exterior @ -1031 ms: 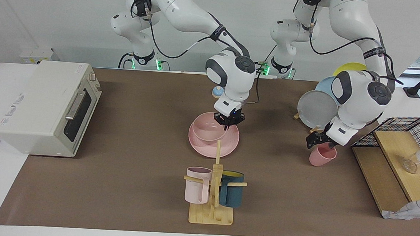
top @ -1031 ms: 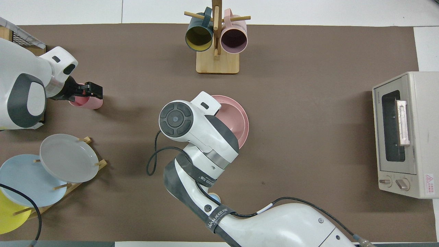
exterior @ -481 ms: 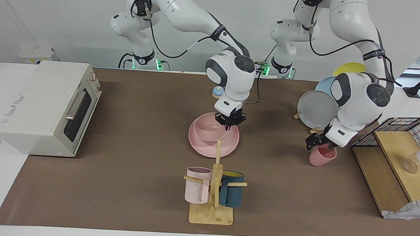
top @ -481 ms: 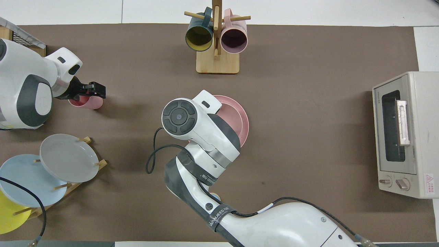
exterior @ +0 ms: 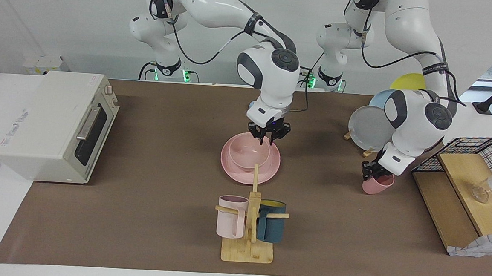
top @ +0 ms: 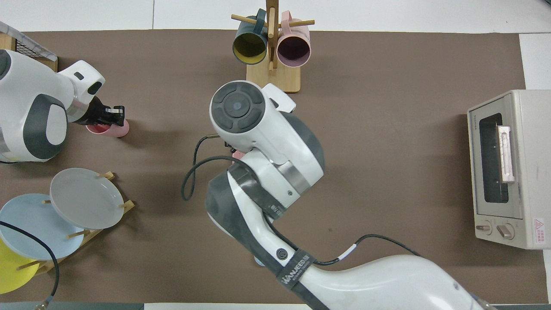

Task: Organize tableware
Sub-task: 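Lower the bowl onto the plate and open the right gripper, then lift the pink cup with the left gripper while the right gripper withdraws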

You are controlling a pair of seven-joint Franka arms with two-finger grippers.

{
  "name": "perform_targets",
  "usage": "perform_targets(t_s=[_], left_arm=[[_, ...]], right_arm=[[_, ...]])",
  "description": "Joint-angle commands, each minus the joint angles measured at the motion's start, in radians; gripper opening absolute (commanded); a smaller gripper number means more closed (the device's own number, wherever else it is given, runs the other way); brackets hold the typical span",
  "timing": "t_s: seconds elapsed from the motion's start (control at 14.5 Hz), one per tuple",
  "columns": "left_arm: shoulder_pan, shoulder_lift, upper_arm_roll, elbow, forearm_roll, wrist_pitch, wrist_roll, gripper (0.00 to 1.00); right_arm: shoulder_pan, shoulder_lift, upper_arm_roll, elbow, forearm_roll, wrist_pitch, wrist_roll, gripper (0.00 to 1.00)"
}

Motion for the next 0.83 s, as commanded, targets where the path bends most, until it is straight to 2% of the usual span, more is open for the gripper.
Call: perform_targets(t_s=[0.0, 0.07, 0.14, 0.21, 0.28, 0.34, 0.41, 0.55, 0.69, 0.76], left_arm=[[0.001, -0.007, -0.001, -0.007, 0.016, 0.013, -0.003, 0.0], [-0.002, -0.009, -0.001, 0.01, 0.016, -0.002, -0.007, 0.0], [-0.008, -0.009, -0.001, 0.057, 0.016, -0.061, -0.015, 0.0], [-0.015, -0.009, -0.003, 0.115, 0.012, -0.132, -0.026, 0.0], [-0.037, -0.004, -0.004, 0.188, 0.004, -0.212, -0.058, 0.0], [-0.061, 0.002, -0.005, 0.253, -0.016, -0.273, -0.111, 0.0], [-0.09, 0.017, -0.005, 0.31, -0.036, -0.344, -0.162, 0.0], [-0.167, 0.065, -0.008, 0.465, -0.042, -0.483, -0.307, 0.0], [-0.245, 0.094, -0.009, 0.552, -0.042, -0.536, -0.446, 0.0], [-0.287, 0.096, -0.011, 0.565, -0.043, -0.544, -0.519, 0.0]], right_arm=[[-0.134, -0.105, 0.011, -0.012, 0.021, -0.111, -0.145, 0.38], [-0.189, -0.137, 0.011, -0.012, 0.023, -0.163, -0.206, 0.45], [-0.234, -0.168, 0.009, -0.014, 0.023, -0.209, -0.257, 0.59], [-0.277, -0.193, 0.009, -0.014, 0.021, -0.257, -0.311, 0.62], [-0.33, -0.22, 0.008, -0.018, 0.021, -0.303, -0.381, 0.69], [-0.375, -0.245, 0.008, -0.035, 0.021, -0.332, -0.436, 0.87], [-0.424, -0.276, 0.008, -0.064, 0.021, -0.341, -0.467, 1.0], [-0.502, -0.317, 0.009, -0.116, 0.024, -0.351, -0.506, 1.0], [-0.518, -0.374, 0.006, -0.239, 0.026, -0.34, -0.504, 1.0], [-0.517, -0.404, 0.006, -0.286, 0.026, -0.331, -0.507, 1.0]])
